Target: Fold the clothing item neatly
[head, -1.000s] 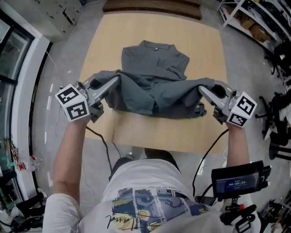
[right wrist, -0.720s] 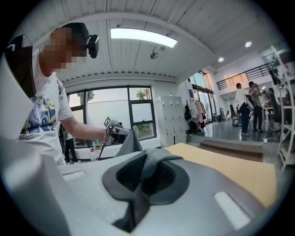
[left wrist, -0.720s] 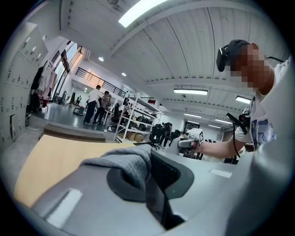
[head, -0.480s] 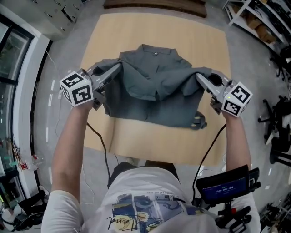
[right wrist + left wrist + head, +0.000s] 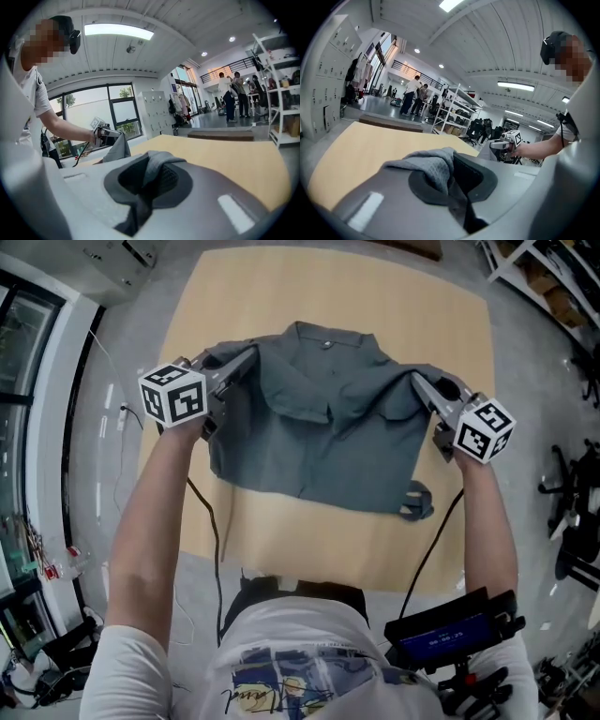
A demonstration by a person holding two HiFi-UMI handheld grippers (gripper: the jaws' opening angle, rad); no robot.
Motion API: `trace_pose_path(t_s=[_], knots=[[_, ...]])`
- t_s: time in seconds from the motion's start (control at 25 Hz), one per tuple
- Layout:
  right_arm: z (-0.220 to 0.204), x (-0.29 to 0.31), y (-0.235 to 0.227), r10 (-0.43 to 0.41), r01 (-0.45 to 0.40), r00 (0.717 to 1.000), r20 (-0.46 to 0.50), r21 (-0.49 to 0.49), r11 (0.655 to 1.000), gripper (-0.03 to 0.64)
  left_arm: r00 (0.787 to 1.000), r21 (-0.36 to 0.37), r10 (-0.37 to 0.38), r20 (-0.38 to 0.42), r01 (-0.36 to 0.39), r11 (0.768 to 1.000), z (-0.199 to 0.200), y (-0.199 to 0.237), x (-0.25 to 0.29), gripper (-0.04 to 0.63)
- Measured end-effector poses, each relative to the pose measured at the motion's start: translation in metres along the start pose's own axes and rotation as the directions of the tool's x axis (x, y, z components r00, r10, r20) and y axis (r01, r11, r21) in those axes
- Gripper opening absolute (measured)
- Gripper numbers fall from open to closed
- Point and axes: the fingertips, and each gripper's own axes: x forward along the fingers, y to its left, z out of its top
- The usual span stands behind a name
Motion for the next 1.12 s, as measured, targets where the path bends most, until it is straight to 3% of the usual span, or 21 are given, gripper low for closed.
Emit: trace_pose_path(t_s=[0.16, 0.32, 0.6, 0.8, 1.12], knots=[[-0.031, 0.019, -0.031, -0.028, 0.031, 0.999, -0.031, 0.072, 0.997, 0.020, 0.997, -0.001, 0.050, -0.058, -0.050, 0.999, -0.020, 0.027, 0.025, 0.023], [-0.067, 0.032, -0.052, -0.029, 0.046, 0.993, -0.113, 0.156, 0.987, 0.036, 0.979, 0.016, 0.132, -0.157, -0.131, 0.991, -0.044, 0.052, 0.045, 0.035], [-0.098, 0.038, -0.051, -0.019, 0.066, 0.976, -0.217, 0.211, 0.975, 0.183, 0.954, 0.025, 0.169, -0.248, -0.168, 0.986, -0.068, 0.068, 0.046, 0.169], [-0.111, 0.030, -0.049, -0.001, 0.063, 0.975, -0.224, 0.270, 0.961, 0.256, 0.938, 0.030, 0.189, -0.291, -0.189, 0.982, -0.084, 0.073, 0.041, 0.209], [-0.135, 0.010, -0.046, -0.004, 0.081, 0.963, -0.268, 0.277, 0.957, 0.287, 0.922, 0.024, 0.203, -0.329, -0.206, 0.978, -0.106, 0.079, 0.029, 0.239]])
